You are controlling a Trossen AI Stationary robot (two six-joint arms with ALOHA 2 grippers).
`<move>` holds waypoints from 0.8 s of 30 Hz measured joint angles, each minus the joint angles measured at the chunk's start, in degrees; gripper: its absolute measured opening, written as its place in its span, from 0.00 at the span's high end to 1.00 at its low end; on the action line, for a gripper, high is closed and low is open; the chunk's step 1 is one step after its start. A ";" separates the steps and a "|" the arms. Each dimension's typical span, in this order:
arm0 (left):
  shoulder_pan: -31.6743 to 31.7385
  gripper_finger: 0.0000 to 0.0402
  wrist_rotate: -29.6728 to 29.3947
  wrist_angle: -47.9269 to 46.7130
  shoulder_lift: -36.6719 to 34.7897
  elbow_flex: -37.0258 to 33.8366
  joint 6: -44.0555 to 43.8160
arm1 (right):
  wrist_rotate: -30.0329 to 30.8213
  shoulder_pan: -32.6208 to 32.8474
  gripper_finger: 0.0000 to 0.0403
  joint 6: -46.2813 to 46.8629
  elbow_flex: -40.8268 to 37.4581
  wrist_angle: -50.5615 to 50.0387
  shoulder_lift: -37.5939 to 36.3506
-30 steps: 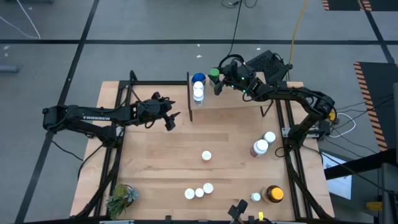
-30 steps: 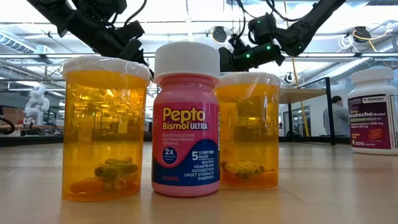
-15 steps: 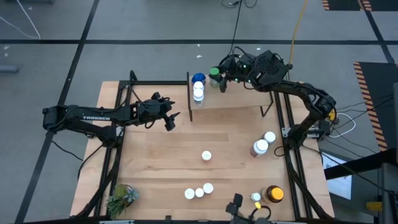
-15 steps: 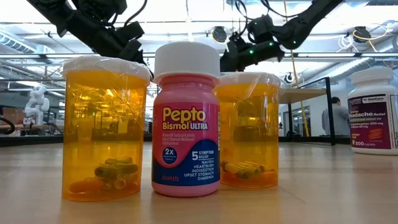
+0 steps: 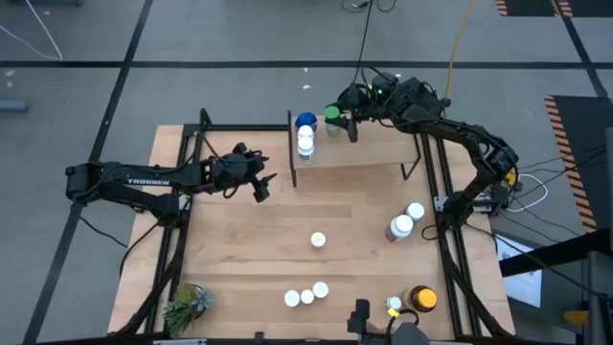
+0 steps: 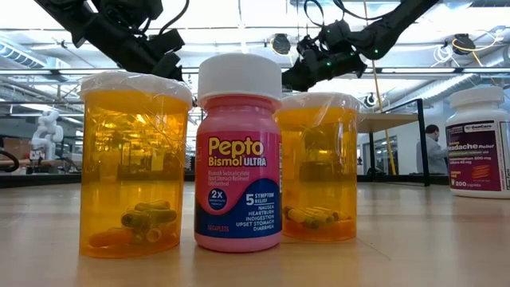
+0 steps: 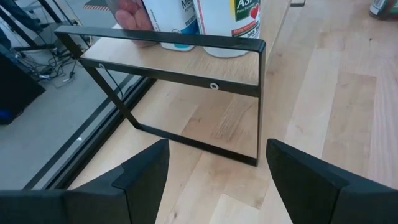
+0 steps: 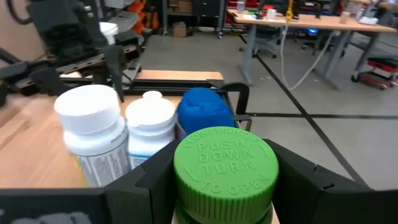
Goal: Pick and place medicine bottles onto shelf by color
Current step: Put the green bottle on the shelf
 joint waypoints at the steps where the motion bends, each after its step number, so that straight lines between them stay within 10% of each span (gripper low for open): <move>1: -0.01 0.32 0.00 0.00 0.00 0.00 0.00 | -0.22 0.00 0.52 -0.37 0.00 -0.03 0.02; 24: -0.01 0.32 0.00 0.11 0.00 0.00 -0.22 | 0.84 -1.40 0.50 3.20 -0.04 9.34 6.28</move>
